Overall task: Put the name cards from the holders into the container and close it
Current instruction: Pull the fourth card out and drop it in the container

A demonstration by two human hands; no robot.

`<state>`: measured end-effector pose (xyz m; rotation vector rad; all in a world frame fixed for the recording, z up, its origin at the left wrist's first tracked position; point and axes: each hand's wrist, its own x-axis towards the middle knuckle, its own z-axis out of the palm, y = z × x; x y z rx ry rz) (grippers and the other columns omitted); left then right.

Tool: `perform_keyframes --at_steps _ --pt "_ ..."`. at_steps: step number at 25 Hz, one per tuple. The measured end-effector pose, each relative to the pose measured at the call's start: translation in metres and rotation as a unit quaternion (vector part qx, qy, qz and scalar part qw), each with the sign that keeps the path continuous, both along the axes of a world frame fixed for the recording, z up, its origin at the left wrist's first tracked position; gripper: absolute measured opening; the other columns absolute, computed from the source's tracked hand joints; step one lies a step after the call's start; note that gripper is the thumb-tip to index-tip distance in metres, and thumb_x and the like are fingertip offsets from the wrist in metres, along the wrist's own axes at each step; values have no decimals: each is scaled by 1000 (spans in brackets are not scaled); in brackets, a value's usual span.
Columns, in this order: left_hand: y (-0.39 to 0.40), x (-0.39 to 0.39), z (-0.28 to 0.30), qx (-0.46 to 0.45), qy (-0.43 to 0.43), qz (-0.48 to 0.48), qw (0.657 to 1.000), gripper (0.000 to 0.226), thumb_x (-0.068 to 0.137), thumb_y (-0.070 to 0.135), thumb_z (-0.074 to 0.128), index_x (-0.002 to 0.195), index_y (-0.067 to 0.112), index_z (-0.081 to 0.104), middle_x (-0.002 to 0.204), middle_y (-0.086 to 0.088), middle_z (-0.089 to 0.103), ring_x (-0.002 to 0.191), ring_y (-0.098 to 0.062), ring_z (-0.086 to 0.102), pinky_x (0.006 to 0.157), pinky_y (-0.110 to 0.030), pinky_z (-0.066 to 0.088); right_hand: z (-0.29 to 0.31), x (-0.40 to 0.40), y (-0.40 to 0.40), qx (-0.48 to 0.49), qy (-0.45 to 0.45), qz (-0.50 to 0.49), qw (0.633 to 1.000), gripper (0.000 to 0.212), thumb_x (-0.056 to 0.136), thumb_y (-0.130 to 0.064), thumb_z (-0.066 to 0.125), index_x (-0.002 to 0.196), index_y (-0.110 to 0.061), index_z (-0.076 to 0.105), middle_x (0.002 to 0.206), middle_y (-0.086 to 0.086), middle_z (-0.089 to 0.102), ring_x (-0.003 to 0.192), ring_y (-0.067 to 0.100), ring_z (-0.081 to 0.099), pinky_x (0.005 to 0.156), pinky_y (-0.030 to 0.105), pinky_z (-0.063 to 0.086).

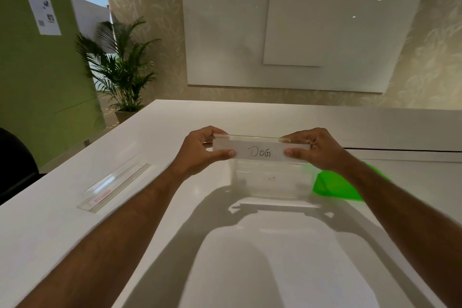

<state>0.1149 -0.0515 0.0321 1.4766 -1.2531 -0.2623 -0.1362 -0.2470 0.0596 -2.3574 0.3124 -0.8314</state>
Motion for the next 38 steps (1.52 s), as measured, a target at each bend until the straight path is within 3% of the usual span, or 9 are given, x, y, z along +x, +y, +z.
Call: perform_keyframes --at_steps 4,9,14,20,22,24,28,32,38 --pt "-30 -1 11 62 -107 21 992 47 64 45 89 103 25 71 103 8 72 99 -12 65 86 -23 52 8 -9 -22 -55 74 -63 994 51 70 -43 77 111 -14 74 111 1 73 95 3 68 86 14 51" --pt "-61 0 20 123 -220 25 967 46 68 42 87 106 19 73 100 7 69 96 -15 63 78 -22 48 16 -4 -43 -133 179 -106 969 43 77 -41 77 115 -21 73 116 -2 73 107 13 65 96 26 45" --pt "-87 -3 25 177 -294 30 939 43 71 37 85 107 14 75 101 -1 75 91 -20 66 82 -34 55 22 8 -61 -165 260 -112 945 39 78 -41 76 112 -22 74 110 -1 74 97 18 66 90 37 51" --pt "-116 -1 21 301 -387 33 871 45 74 41 80 110 16 71 99 -1 67 95 -23 63 78 -33 51 16 30 -68 -203 350 -139 904 37 76 -41 77 107 -22 72 90 1 74 70 7 59 81 33 51" --pt "-123 -1 18 322 -403 41 856 49 73 42 81 113 16 69 103 -2 63 98 -24 62 79 -33 51 11 37 -70 -213 364 -144 895 40 76 -41 78 111 -21 70 86 -2 64 67 10 51 76 30 47" --pt "-129 -1 14 338 -416 50 843 52 73 41 81 116 16 67 107 -3 61 99 -24 61 80 -33 52 5 43 -71 -229 376 -149 885 43 77 -40 77 113 -20 68 81 -3 51 75 17 51 73 28 41" --pt "-139 -5 9 369 -447 49 813 51 74 38 82 114 12 64 110 -7 60 87 -23 57 73 -31 48 -9 53 -76 -235 415 -155 865 42 77 -38 77 113 -19 66 101 5 58 103 27 58 75 30 40" --pt "-146 -9 1 394 -473 42 787 58 74 35 83 121 9 61 119 -11 60 101 -29 64 80 -35 53 -22 61 -82 -227 426 -157 862 43 76 -37 79 113 -18 66 104 7 58 102 27 59 70 28 36" --pt "-151 -12 -6 417 -487 29 767 59 73 32 84 121 10 59 122 -12 58 105 -30 63 80 -36 51 -36 69 -85 -239 453 -151 846 45 75 -38 79 112 -18 64 117 9 59 107 29 58 83 35 48"
